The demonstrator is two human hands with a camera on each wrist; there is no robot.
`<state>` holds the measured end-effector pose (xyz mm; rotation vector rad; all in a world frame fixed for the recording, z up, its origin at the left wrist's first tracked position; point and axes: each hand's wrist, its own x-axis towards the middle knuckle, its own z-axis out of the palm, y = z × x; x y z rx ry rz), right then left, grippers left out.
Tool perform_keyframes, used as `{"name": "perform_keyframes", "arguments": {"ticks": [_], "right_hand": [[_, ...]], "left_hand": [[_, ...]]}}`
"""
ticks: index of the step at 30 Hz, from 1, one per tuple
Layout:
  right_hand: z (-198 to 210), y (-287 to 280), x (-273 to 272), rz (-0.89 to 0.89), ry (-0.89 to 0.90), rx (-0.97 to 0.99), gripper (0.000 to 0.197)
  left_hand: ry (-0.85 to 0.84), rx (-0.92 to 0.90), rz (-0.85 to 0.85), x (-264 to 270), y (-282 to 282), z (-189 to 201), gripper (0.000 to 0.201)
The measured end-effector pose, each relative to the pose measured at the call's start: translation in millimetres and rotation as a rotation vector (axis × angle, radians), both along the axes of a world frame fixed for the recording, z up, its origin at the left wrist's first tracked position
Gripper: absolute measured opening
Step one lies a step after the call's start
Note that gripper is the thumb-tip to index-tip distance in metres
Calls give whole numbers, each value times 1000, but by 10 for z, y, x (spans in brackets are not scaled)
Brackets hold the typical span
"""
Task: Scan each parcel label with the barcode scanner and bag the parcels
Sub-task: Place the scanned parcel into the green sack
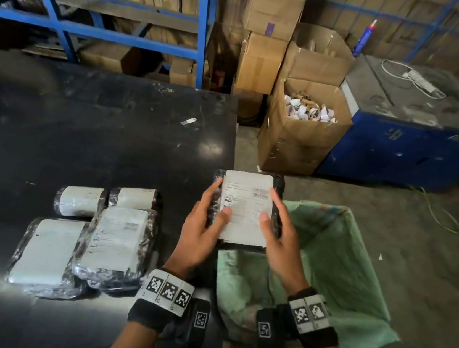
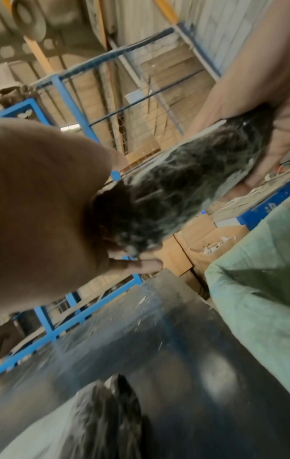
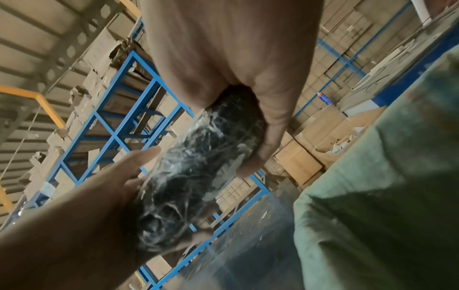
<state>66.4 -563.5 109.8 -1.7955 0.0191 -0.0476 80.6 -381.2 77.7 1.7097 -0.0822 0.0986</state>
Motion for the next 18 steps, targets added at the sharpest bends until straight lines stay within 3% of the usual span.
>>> {"name": "perform_keyframes", "arguments": {"ticks": [2, 6, 8, 13, 18], "right_hand": [[-20, -431, -22, 4, 51, -49, 50], [-233, -1172, 33, 58, 267, -231, 49], [-453, -1412, 151, 95, 377, -387, 48], [-1111, -1621, 659, 328, 679, -632, 51], [-1627, -1394, 1044, 390, 767, -661, 56]], "left_hand": [[62, 72, -15, -25, -241, -77, 63], [15, 588, 12, -117, -640, -464, 75], [55, 726, 13, -213, -810, -748, 81], [84, 868, -6, -481, -1086, -1196, 82], [121, 877, -3, -506, -1089, -1202, 85]]}}
